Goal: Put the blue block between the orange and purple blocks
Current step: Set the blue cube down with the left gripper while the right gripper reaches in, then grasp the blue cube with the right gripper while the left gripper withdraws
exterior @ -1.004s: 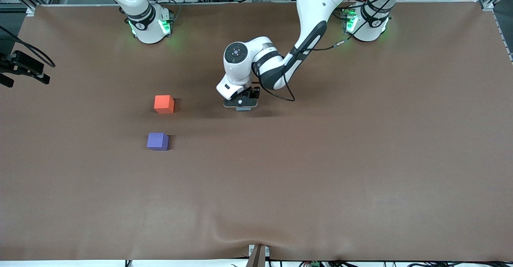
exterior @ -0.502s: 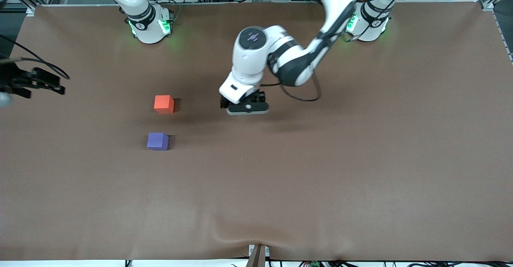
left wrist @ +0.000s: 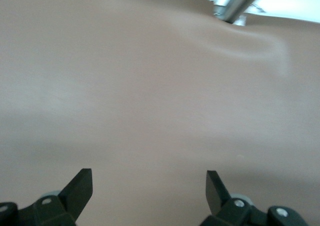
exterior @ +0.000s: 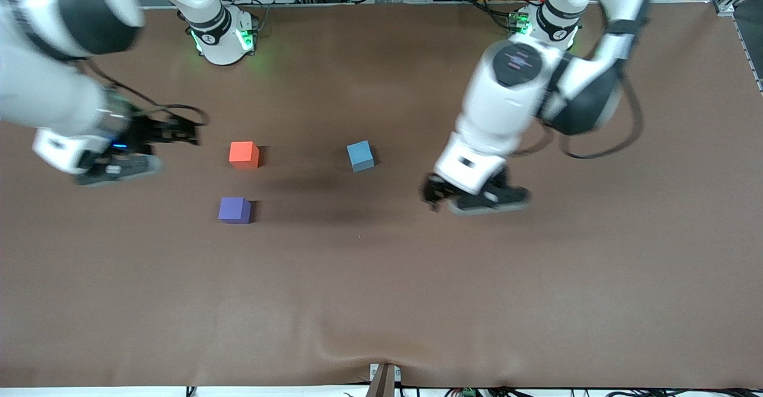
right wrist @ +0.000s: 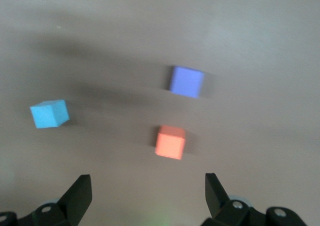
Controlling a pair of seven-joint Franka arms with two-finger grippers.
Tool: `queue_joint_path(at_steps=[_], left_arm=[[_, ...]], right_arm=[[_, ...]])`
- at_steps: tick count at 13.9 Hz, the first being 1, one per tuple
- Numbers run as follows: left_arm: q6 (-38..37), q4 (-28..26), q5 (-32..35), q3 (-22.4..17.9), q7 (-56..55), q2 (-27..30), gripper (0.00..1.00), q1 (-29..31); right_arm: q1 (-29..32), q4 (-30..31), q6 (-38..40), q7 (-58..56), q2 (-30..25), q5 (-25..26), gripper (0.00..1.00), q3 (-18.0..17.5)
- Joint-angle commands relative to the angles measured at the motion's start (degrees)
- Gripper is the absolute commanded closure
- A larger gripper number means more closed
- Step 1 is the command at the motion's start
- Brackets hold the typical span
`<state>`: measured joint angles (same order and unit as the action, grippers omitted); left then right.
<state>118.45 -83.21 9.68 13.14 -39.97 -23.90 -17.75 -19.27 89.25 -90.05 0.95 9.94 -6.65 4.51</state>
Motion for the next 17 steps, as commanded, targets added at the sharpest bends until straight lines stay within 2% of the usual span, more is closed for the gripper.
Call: queue_joint_path(at_steps=[1,3,6,8,11,14,17], left_arm=[[-5.2,-1.8,-0.2,0.8,8.6,1.8,0.0,5.1],[-10.1,-1.9,-0.2,0.8,15.1,2.5,0.0,7.7],[-20.1,-2.0,-0.2,0.7,22.6,4.3,0.0,10.9],[-29.1,-2.0,-0.2,0.7,26.6,6.0,0.0,12.3],[-37.5,-2.0,-0.2,0.7,29.9,8.3,0.0,14.8],[-42.9,-2.0,-0.3,0.7,30.7,12.0,0.0,15.8],[-41.6,-2.6,-0.3,0.5,30.5,16.4,0.0,16.3]], right_arm=[[-6.5,-0.3,-3.6,2.0,5.2,-1.6,0.0,0.8],[-9.7,0.0,-4.5,2.5,9.7,-6.9,0.0,0.8],[-15.4,5.7,-18.4,9.4,12.2,-8.0,0.0,0.8],[-18.9,5.9,-22.1,11.6,15.6,-7.9,0.0,0.8],[-21.4,6.6,-26.0,15.6,18.0,-7.9,0.0,0.8],[-24.4,7.9,-32.2,18.0,22.0,-7.9,0.0,0.8],[-26.6,9.6,-34.6,20.7,23.7,-7.8,0.0,0.8]])
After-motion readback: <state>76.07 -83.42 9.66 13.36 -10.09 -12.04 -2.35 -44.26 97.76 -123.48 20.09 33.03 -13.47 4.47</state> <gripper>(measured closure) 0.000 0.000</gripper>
